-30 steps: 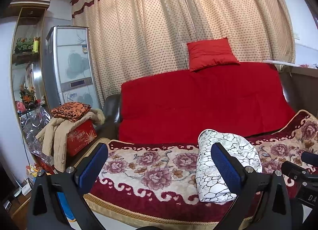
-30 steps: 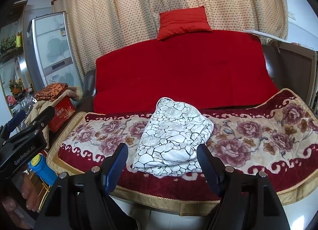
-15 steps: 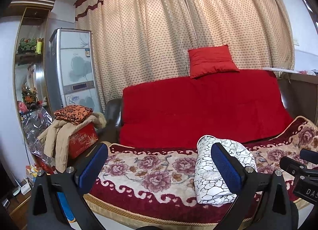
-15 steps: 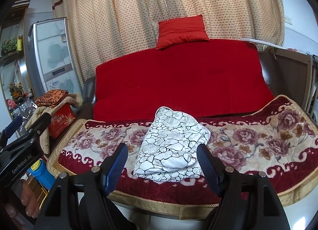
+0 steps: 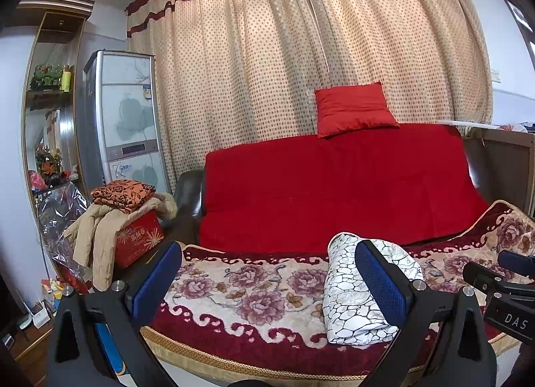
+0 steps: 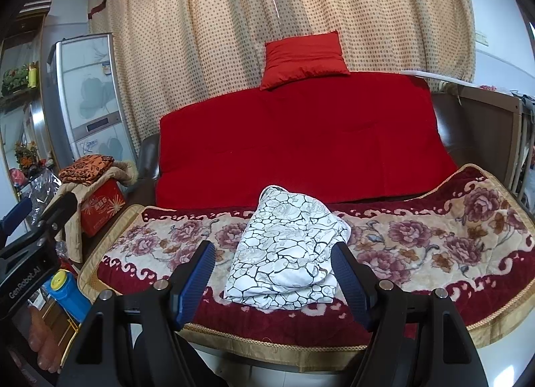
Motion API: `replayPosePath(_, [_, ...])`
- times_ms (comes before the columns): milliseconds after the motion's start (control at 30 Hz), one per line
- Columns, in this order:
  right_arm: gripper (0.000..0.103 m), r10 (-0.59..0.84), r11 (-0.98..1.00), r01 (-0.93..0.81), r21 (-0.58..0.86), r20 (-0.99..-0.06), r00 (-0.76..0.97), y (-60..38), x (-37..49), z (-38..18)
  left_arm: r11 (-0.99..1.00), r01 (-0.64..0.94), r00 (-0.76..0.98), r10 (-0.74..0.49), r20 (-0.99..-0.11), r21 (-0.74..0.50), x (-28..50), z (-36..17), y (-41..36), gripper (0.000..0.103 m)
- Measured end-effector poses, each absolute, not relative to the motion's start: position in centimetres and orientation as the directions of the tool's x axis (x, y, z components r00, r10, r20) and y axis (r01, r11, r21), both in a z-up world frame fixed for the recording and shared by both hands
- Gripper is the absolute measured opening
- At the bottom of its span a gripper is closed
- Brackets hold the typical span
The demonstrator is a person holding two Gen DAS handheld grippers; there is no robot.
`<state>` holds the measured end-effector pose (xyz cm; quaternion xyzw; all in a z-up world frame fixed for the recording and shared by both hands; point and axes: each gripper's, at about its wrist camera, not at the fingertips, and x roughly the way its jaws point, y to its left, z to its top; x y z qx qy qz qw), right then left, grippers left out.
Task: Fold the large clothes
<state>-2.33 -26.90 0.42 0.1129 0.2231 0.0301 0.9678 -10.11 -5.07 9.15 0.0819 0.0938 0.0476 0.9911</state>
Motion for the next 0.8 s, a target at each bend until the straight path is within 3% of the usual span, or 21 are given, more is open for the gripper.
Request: replayPosePath(800, [0.075, 0.095, 0.977, -0.004, 0.214, -0.414, 0.905, -26.37, -2.75, 0.64, 0.981, -0.085, 0.978, 0.116, -0.175, 0.174, -10.75, 8.91, -4.55, 0.103])
